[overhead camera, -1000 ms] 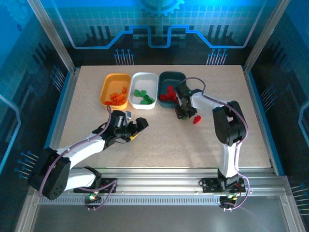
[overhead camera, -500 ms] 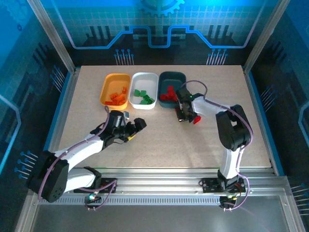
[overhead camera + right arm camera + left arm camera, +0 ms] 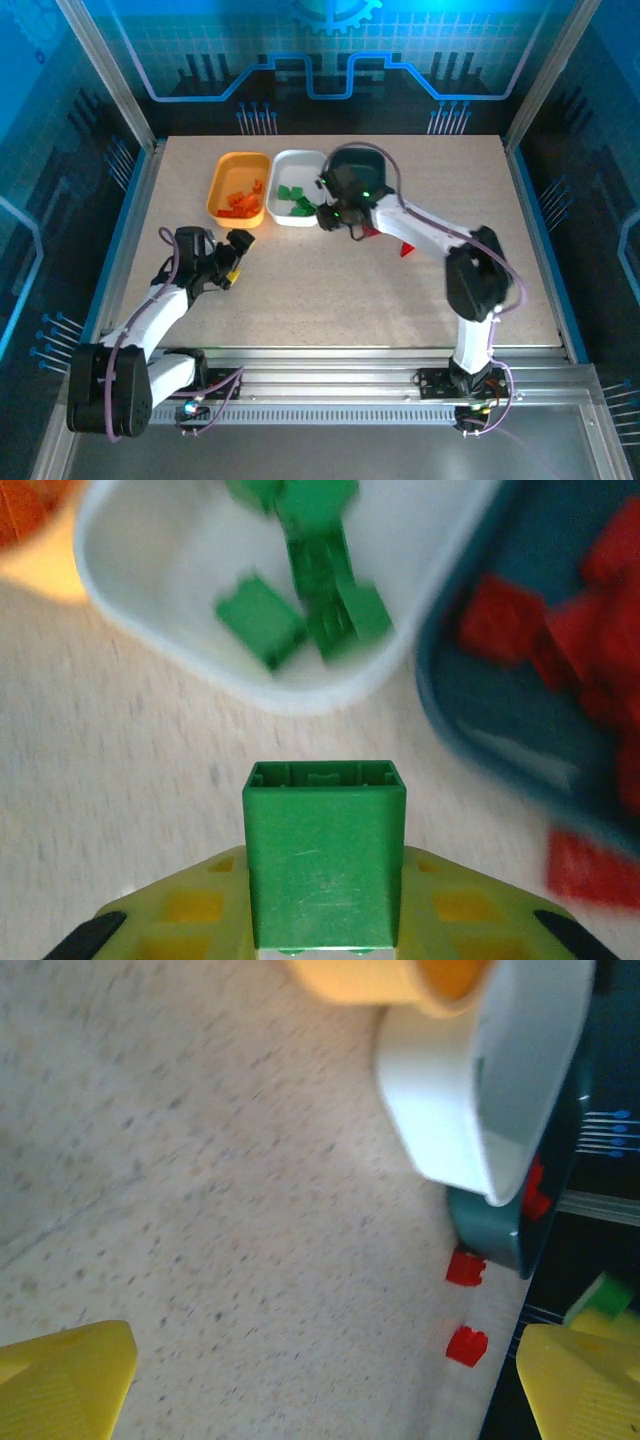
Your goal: Sort the legos into containers by color
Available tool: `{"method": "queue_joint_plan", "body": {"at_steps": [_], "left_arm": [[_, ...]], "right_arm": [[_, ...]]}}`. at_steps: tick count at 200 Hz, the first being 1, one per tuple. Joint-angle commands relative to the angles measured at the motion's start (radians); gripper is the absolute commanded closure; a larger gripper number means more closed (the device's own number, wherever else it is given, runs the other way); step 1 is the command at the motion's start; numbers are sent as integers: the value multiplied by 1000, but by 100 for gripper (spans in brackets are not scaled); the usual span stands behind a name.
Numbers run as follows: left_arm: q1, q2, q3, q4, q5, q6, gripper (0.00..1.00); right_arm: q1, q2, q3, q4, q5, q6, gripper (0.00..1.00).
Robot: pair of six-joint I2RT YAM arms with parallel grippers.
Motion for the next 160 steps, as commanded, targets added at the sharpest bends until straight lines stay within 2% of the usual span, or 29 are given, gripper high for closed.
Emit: {"method": "queue_joint_plan", "body": {"at_steps": [1, 18, 33, 51, 62, 79, 100, 120, 141, 160], "left_arm": [[4, 7, -14, -6, 103, -20, 1], [-2, -26, -39, 1, 101, -35, 1], [-6, -56, -42, -11, 98, -24, 1], [-15, -72, -29, -35, 103, 2, 1], [-30, -78, -20, -17, 119, 11, 1], [-100, -79, 12, -21, 85, 45, 1], [-222, -54, 66, -64, -19, 102, 1], [-319, -9, 87, -36, -52, 117, 1], [-394, 29, 76, 22, -83, 116, 1], [-431, 69, 73, 69, -92, 107, 1]], "right_arm": [[-7, 187, 197, 19, 0, 0, 70], [-20, 346, 436, -100, -8, 15, 69], [-20, 445, 588, -170, -17, 8, 64], [-21, 490, 701, -242, 0, 10, 52], [-18, 459, 701, -261, 37, 11, 49], [-9, 304, 549, -187, 89, 10, 46], [-7, 56, 211, -33, 172, 42, 41], [-31, -119, -88, 30, 246, 86, 38], [-85, -226, -323, 84, 233, 128, 34], [-122, -265, -456, 155, 191, 117, 29]]}}
